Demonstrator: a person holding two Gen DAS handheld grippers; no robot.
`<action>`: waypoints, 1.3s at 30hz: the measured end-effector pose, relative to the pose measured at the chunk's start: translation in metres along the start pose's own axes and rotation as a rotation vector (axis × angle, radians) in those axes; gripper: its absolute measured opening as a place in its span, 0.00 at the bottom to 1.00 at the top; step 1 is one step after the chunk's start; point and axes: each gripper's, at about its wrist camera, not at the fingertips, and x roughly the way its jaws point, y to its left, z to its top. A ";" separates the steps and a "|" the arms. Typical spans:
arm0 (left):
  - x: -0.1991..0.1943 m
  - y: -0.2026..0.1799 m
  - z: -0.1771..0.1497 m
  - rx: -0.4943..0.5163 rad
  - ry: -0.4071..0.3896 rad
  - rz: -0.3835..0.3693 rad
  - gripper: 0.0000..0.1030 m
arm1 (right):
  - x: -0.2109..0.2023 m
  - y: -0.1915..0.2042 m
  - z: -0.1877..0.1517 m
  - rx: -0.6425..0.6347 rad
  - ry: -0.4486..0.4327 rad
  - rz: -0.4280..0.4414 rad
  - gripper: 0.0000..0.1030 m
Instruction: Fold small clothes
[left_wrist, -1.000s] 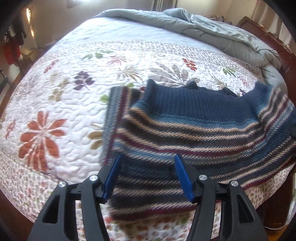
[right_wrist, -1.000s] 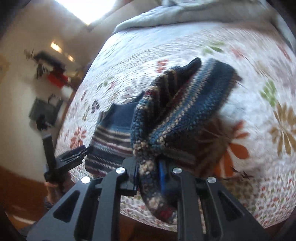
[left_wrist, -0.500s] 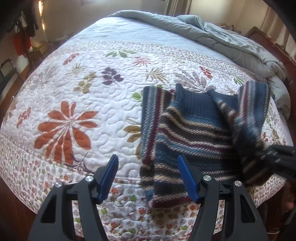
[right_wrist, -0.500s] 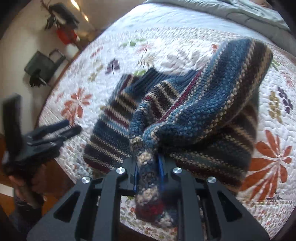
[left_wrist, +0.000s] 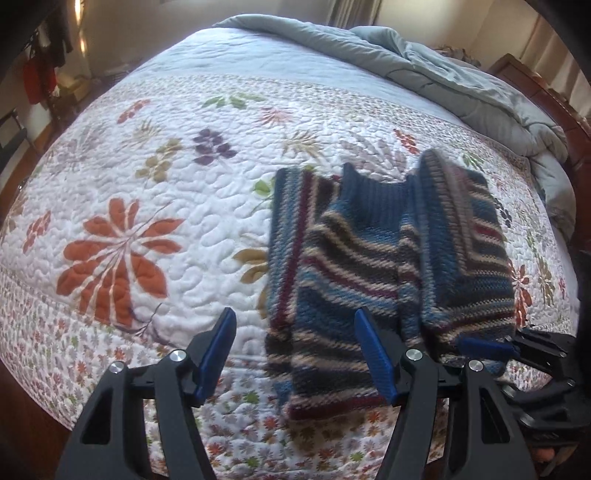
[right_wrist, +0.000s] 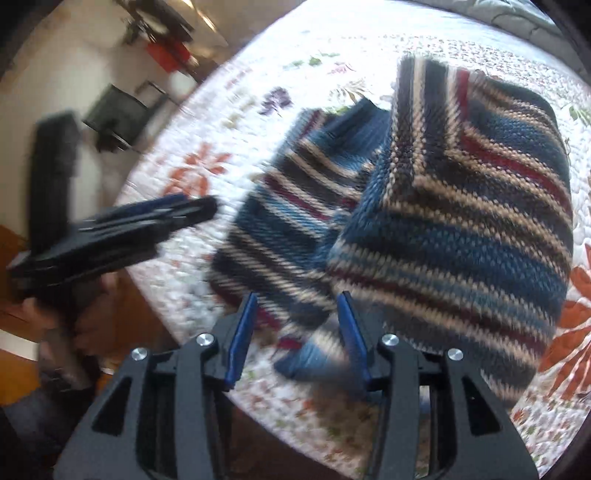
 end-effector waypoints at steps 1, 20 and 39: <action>0.001 -0.005 0.003 0.007 0.000 -0.008 0.65 | -0.012 -0.001 -0.003 0.002 -0.020 0.012 0.44; 0.079 -0.115 0.044 0.042 0.224 -0.302 0.38 | -0.095 -0.088 -0.058 0.199 -0.175 -0.024 0.44; 0.087 -0.055 0.035 -0.071 0.228 -0.304 0.19 | -0.055 -0.083 -0.053 0.182 -0.135 0.014 0.43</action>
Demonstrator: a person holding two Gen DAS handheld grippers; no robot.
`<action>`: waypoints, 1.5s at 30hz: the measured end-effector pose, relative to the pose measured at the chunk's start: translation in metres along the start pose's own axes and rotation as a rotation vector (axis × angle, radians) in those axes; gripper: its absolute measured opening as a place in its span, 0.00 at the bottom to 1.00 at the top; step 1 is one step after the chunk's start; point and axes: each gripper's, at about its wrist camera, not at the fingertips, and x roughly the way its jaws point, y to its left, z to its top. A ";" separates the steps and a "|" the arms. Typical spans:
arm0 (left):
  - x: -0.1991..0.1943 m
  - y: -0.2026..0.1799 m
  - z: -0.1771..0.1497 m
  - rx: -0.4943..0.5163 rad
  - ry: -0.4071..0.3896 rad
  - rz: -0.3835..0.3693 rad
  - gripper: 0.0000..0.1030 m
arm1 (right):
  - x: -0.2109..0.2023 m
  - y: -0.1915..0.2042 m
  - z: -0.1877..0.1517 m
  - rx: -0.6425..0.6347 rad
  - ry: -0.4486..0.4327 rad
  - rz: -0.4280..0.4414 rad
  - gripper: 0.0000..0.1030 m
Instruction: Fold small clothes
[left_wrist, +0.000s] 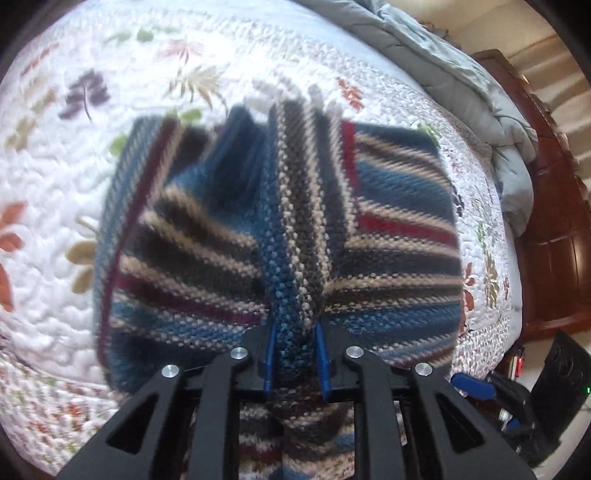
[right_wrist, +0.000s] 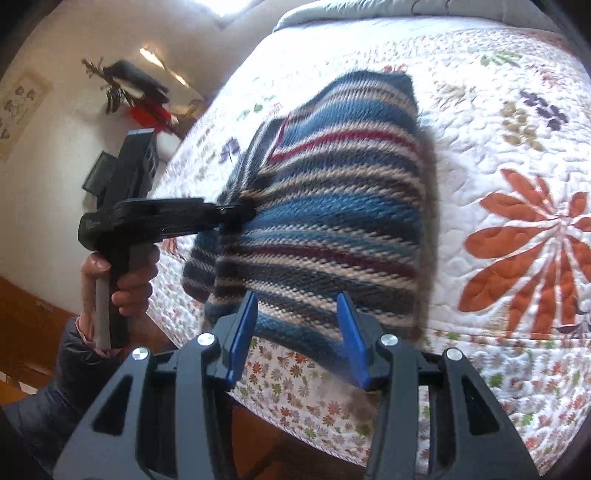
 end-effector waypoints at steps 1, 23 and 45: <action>0.002 -0.001 0.000 0.006 -0.010 0.002 0.19 | 0.006 0.000 0.000 0.000 0.011 -0.013 0.43; 0.006 0.000 -0.045 -0.002 0.092 -0.066 0.65 | -0.007 0.003 -0.016 -0.018 -0.024 -0.082 0.43; -0.023 -0.018 -0.024 -0.063 -0.029 -0.126 0.20 | -0.018 -0.017 -0.024 0.063 -0.046 -0.085 0.48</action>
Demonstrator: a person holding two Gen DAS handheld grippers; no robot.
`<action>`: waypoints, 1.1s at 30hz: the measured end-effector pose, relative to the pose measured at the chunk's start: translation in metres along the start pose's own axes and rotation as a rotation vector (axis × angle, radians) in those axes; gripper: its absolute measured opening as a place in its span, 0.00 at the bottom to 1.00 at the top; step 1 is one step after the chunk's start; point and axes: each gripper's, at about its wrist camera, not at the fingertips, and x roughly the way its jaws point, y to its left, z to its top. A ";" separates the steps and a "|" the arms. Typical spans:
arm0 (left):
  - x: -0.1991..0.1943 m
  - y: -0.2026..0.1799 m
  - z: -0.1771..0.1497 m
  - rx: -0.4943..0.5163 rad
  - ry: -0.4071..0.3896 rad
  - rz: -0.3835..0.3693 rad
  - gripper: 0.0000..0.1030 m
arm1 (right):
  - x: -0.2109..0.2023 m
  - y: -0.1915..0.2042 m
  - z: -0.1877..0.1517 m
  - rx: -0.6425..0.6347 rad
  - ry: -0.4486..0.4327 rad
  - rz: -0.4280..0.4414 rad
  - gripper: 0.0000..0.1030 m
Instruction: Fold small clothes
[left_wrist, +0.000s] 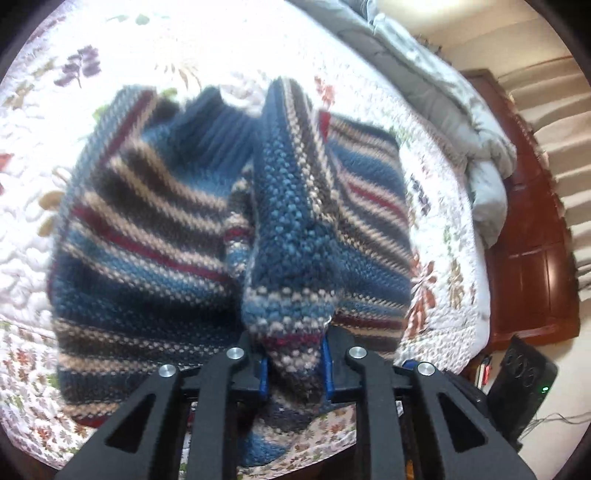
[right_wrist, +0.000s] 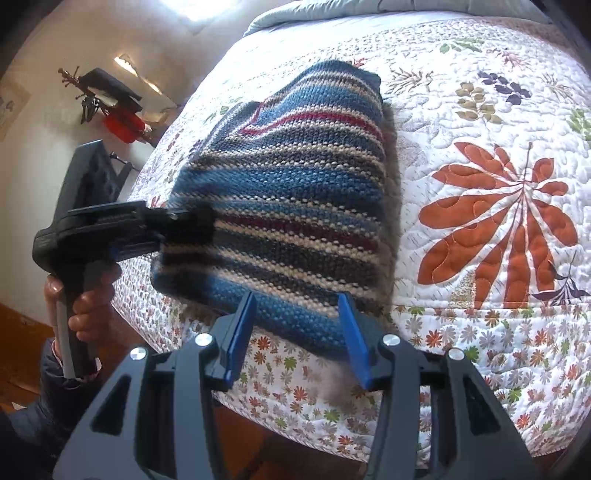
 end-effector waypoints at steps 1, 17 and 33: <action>-0.008 -0.002 0.001 0.009 -0.015 -0.003 0.20 | -0.002 0.002 0.000 -0.003 -0.005 -0.003 0.48; -0.082 0.039 0.003 -0.015 -0.141 0.072 0.20 | 0.009 0.029 0.001 -0.045 0.009 0.016 0.48; -0.032 0.087 -0.014 -0.050 -0.078 0.098 0.28 | 0.041 0.042 0.000 -0.055 0.102 -0.026 0.55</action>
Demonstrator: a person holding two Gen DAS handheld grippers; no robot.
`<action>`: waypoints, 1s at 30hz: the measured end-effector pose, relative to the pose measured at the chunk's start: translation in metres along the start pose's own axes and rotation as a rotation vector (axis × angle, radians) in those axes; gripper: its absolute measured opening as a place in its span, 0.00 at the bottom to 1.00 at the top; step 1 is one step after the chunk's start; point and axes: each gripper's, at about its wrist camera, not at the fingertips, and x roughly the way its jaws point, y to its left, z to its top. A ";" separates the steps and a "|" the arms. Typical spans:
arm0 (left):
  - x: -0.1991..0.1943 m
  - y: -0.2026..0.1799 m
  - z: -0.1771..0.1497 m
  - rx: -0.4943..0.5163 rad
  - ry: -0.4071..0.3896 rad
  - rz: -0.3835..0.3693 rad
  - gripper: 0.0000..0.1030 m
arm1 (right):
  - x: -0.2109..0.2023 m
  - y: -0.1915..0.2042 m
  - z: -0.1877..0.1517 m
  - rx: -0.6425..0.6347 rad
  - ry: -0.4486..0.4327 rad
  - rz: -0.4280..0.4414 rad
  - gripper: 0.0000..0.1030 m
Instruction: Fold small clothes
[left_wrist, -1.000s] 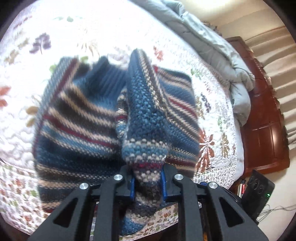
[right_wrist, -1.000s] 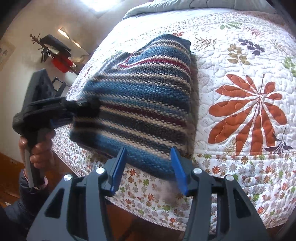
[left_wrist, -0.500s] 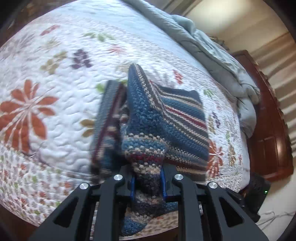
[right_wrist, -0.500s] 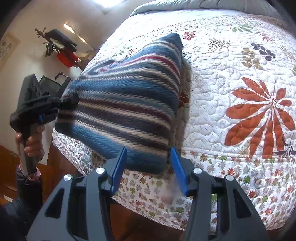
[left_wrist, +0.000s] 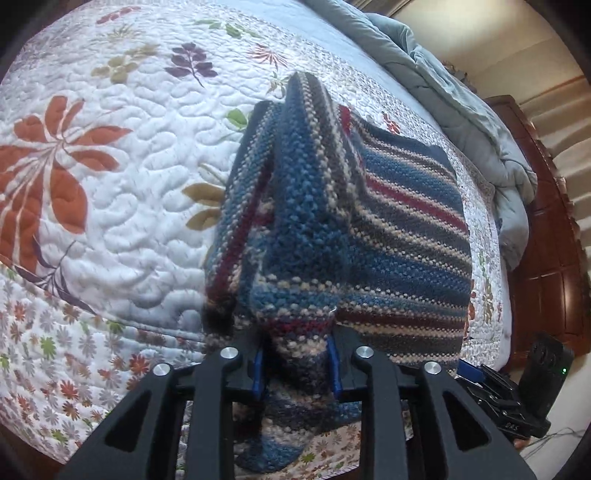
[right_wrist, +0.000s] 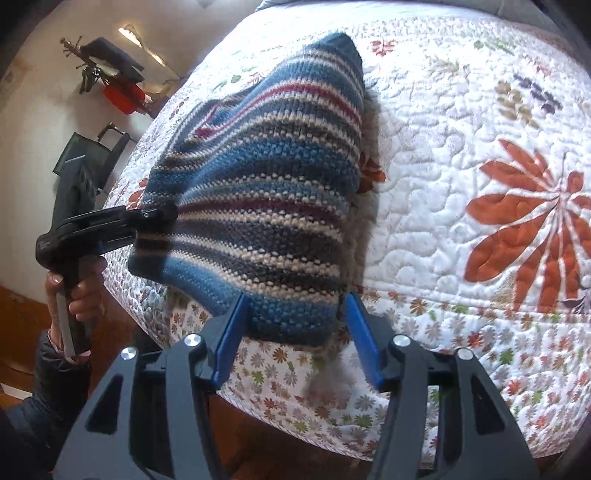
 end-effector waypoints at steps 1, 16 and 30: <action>-0.001 -0.002 -0.001 0.008 -0.001 0.011 0.28 | 0.005 0.000 0.001 0.003 0.016 0.013 0.55; 0.011 -0.011 -0.001 0.027 0.017 0.046 0.34 | 0.014 0.018 -0.008 -0.069 0.057 -0.050 0.21; -0.009 -0.020 0.008 0.059 0.031 0.082 0.45 | -0.013 0.011 0.010 -0.093 0.022 -0.029 0.50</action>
